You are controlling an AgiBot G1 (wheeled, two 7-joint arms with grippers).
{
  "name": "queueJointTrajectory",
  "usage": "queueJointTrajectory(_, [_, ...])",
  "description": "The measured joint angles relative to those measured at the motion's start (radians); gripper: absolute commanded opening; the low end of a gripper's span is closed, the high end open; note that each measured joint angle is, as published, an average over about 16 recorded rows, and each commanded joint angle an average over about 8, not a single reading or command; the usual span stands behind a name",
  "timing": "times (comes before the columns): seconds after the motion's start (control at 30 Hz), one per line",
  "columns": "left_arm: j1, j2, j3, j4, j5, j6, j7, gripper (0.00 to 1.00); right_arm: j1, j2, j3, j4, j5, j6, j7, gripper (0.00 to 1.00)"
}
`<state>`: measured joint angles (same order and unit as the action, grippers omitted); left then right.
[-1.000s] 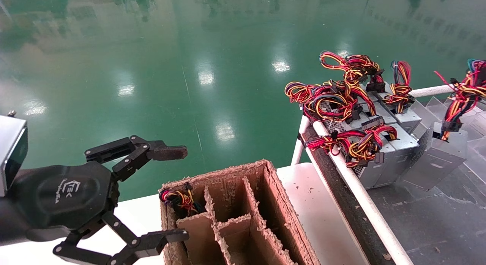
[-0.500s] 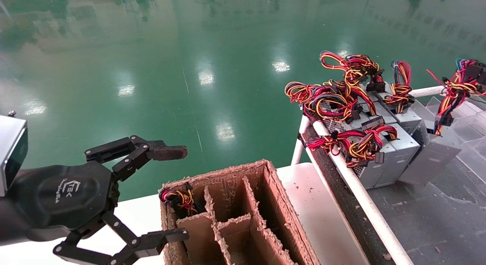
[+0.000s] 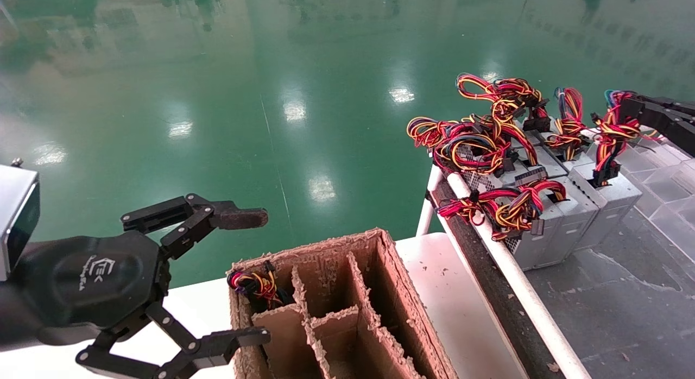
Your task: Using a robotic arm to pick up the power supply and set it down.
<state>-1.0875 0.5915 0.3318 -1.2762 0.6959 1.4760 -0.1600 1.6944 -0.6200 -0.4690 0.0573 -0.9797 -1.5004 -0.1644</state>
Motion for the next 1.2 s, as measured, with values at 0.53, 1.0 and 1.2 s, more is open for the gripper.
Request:
queueJointTrajectory(0.53, [0.000, 0.000, 0.000, 0.000, 0.000, 0.000, 0.000, 1.00, 0.021, -0.019, -0.013, -0.037, -0.019, -0.004, 0.007, 1.00])
queueJointTrajectory(1.0, [0.000, 0.000, 0.001, 0.000, -0.001, 0.000, 0.000, 1.00, 0.030, -0.006, -0.005, -0.044, -0.007, -0.027, 0.001, 1.00])
queueJointTrajectory(1.2, [0.000, 0.000, 0.001, 0.000, -0.001, 0.000, 0.000, 1.00, 0.017, 0.001, 0.007, -0.014, 0.009, -0.035, -0.001, 1.00])
